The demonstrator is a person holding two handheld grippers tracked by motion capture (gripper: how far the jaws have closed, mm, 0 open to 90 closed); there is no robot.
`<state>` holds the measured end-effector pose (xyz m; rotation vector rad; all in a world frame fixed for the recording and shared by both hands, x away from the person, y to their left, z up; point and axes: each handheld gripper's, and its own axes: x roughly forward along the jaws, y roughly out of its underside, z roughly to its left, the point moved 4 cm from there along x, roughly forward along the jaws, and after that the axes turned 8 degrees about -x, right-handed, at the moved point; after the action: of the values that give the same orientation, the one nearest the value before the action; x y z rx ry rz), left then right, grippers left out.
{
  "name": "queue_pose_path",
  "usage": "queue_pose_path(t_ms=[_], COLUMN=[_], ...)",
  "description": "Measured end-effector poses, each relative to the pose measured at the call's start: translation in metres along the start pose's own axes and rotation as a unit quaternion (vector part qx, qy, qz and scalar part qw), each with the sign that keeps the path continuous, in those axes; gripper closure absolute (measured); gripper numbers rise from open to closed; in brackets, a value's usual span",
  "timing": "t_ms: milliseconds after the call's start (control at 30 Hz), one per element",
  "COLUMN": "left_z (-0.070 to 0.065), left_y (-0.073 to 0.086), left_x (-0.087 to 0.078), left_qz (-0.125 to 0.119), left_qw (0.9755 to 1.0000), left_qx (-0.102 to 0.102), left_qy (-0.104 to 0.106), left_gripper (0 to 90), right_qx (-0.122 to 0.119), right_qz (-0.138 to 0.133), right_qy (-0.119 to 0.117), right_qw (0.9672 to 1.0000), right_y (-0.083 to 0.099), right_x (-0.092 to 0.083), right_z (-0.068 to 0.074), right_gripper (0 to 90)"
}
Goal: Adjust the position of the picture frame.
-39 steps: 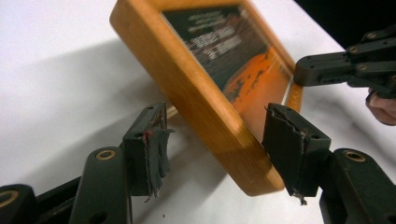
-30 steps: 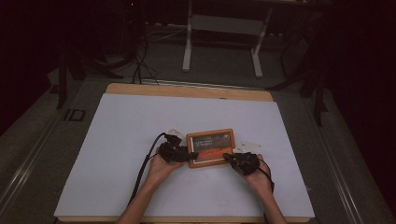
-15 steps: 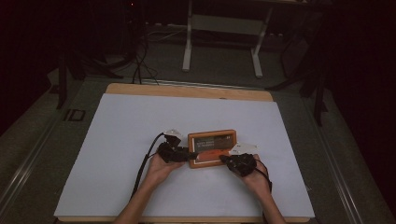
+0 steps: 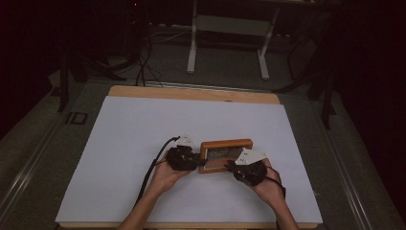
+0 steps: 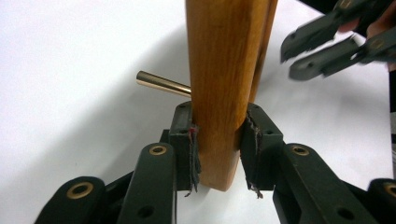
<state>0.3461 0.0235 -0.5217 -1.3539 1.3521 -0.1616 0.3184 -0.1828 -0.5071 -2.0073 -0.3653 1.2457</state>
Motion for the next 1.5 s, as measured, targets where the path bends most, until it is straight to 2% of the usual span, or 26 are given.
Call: queue_pose_path(t_ms=[200,367,467,567,733,900,1033,1167,1267,1333,1400,1467,1500], left_z=[-0.013,-0.023,-0.029,-0.036,-0.042,-0.047,-0.051,-0.057,-0.058,-0.057,-0.056,-0.053,-0.050], left_y=[-0.014,-0.030,-0.040,-0.048,-0.059,-0.064,-0.065,-0.065,-0.065,-0.065,-0.065,-0.065,-0.066], left_x=[-0.006,-0.017,-0.026,-0.035,-0.047,-0.053,-0.057,-0.061,-0.062,-0.061,-0.061,-0.062,-0.063], left_qz=[-0.009,-0.021,-0.028,-0.029,-0.039,-0.022,-0.004,0.019,0.021,0.017,0.010,0.001,-0.006], left_qw=[0.9994,0.9983,0.9971,0.9953,0.9934,0.9912,0.9880,0.9817,0.9797,0.9800,0.9808,0.9823,0.9839], left_qx=[0.032,0.055,0.071,0.093,0.105,0.129,0.153,0.185,0.192,0.190,0.187,0.181,0.172], left_qy=[-0.011,0.000,0.006,0.009,0.024,0.021,0.023,0.039,0.053,0.055,0.055,0.051,0.050], left_gripper=[69.4,69.6,69.7,69.8,70.0,70.2,70.2,70.2,70.0,69.8,69.1,65.7,63.4], right_qx=[0.006,-0.004,-0.005,0.006,0.022,0.031,0.025,0.016,0.003,-0.006,-0.011,-0.012,-0.013], right_qz=[-0.052,-0.070,-0.079,-0.100,-0.122,-0.134,-0.131,-0.135,-0.136,-0.139,-0.136,-0.140,-0.143], right_qy=[-0.005,0.003,0.006,-0.001,-0.001,-0.024,-0.040,-0.059,-0.077,-0.090,-0.084,-0.089,-0.091], right_qw=[0.9986,0.9975,0.9968,0.9949,0.9923,0.9902,0.9903,0.9890,0.9876,0.9861,0.9870,0.9860,0.9855], right_y=[-0.019,-0.030,-0.035,-0.041,-0.044,-0.043,-0.044,-0.046,-0.049,-0.050,-0.050,-0.048,-0.047], right_x=[-0.028,-0.041,-0.045,-0.049,-0.054,-0.052,-0.046,-0.043,-0.040,-0.040,-0.040,-0.042,-0.043], right_z=[-0.009,-0.018,-0.022,-0.026,-0.034,-0.037,-0.034,-0.031,-0.028,-0.025,-0.025,-0.025,-0.025], right_gripper=[71.8,70.2,65.8,60.8,54.9,50.2,47.2,45.4,46.7,52.4,54.1,60.0,63.4])
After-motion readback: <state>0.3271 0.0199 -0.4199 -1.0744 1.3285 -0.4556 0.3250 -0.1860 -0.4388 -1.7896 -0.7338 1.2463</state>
